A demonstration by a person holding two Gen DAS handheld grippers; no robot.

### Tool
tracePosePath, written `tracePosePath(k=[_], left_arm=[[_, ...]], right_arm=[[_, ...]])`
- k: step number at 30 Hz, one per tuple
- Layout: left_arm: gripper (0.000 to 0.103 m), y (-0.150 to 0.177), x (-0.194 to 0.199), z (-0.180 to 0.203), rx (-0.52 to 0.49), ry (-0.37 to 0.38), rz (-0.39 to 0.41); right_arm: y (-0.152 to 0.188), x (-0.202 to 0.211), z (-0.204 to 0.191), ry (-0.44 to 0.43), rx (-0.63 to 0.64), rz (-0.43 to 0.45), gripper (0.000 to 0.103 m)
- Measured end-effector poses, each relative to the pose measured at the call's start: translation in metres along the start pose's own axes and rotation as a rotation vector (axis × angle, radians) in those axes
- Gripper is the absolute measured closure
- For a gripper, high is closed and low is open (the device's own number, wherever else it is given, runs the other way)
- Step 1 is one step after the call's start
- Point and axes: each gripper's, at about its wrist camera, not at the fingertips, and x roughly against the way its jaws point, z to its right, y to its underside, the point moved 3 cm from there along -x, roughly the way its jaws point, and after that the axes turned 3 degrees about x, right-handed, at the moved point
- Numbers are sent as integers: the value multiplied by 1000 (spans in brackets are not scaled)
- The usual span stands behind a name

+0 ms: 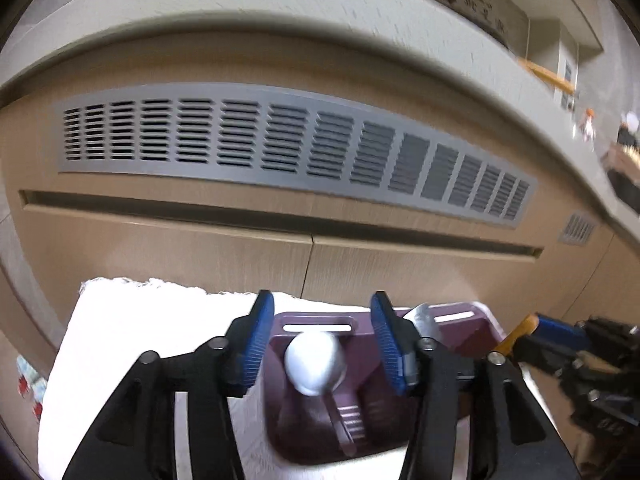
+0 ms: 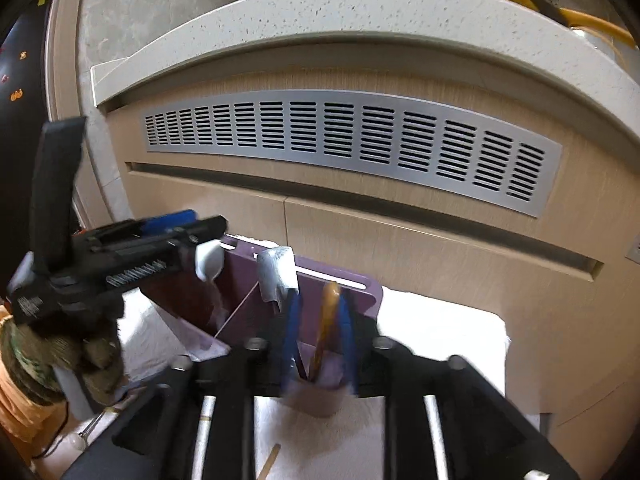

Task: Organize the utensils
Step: 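Open both grippers to release the spoons into the caddy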

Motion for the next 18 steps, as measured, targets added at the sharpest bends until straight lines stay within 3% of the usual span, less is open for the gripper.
tracePosePath(k=[3, 5, 9, 14, 18], left_arm=[[45, -6, 31, -13, 38, 8, 27], [34, -5, 50, -24, 34, -19, 38], [28, 14, 88, -48, -27, -108, 64], [27, 59, 118, -70, -49, -126, -31], [27, 94, 131, -69, -93, -112, -111]], right_arm=[[6, 12, -2, 26, -4, 11, 75], [10, 21, -4, 43, 2, 13, 72], [23, 38, -16, 60, 35, 4, 56], [46, 46, -37, 60, 88, -24, 54], [65, 46, -49, 50, 115, -64, 45]])
